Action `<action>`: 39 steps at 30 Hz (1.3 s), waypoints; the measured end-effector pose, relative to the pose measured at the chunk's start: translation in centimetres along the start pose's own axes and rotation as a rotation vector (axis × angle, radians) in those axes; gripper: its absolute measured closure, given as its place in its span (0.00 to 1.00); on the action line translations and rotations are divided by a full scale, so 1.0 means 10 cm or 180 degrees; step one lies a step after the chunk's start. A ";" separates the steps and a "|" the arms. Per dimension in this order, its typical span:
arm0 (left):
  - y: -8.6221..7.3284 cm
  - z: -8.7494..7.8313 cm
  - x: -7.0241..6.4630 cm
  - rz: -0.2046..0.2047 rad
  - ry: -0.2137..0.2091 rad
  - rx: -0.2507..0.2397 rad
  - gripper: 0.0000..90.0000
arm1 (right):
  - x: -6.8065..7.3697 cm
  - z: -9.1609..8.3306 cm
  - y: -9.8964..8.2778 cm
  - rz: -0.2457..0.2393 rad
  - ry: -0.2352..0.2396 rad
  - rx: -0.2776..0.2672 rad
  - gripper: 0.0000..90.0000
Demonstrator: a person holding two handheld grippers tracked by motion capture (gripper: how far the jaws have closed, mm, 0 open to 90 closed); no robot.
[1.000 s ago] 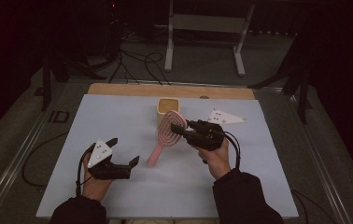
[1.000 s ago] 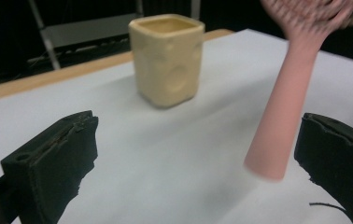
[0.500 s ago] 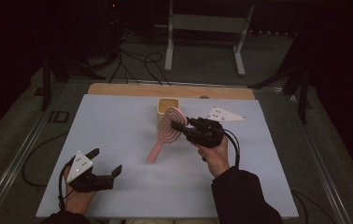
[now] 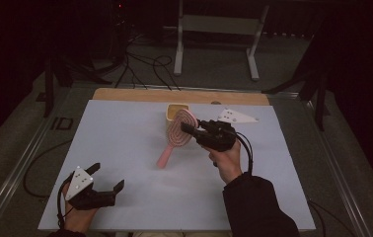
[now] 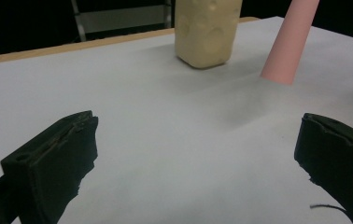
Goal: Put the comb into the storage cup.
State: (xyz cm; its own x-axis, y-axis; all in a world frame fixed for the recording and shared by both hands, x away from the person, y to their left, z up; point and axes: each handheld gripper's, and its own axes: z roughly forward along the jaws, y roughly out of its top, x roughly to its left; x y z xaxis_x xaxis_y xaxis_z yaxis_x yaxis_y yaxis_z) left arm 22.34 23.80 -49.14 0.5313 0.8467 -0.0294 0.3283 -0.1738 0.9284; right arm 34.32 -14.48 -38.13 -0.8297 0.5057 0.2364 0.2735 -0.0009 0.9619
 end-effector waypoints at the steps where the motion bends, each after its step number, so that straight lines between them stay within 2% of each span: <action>1: 0.00 0.00 0.00 -0.0025 0.0004 -0.0013 0.00 | 0.00 0.00 0.00 -0.0001 -0.0003 -0.0001 0.73; 5: -0.01 -0.02 0.01 -0.0061 -0.0016 -0.0024 0.00 | 0.00 0.03 0.02 0.0010 -0.0017 -0.0004 0.73; 14: -0.03 0.00 -0.02 -0.0022 0.0004 0.0013 0.00 | -0.04 0.06 0.04 0.0030 -0.0060 0.0053 0.73; 21: -0.04 0.02 -0.01 -0.0069 -0.0002 0.0010 0.00 | -0.08 0.08 0.06 0.0059 -0.0102 0.0064 0.73; 39: -0.05 0.06 -0.02 -0.0071 -0.0031 0.0049 0.00 | -0.08 0.14 0.16 -0.0012 -0.0113 0.0110 0.73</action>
State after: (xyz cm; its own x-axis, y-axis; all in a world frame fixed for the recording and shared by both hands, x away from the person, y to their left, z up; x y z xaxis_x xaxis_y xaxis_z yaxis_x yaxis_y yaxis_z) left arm 22.56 23.42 -49.82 0.5314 0.8454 -0.0536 0.3521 -0.1629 0.9217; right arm 36.13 -13.73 -36.93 -0.8130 0.5360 0.2272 0.2876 0.0304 0.9573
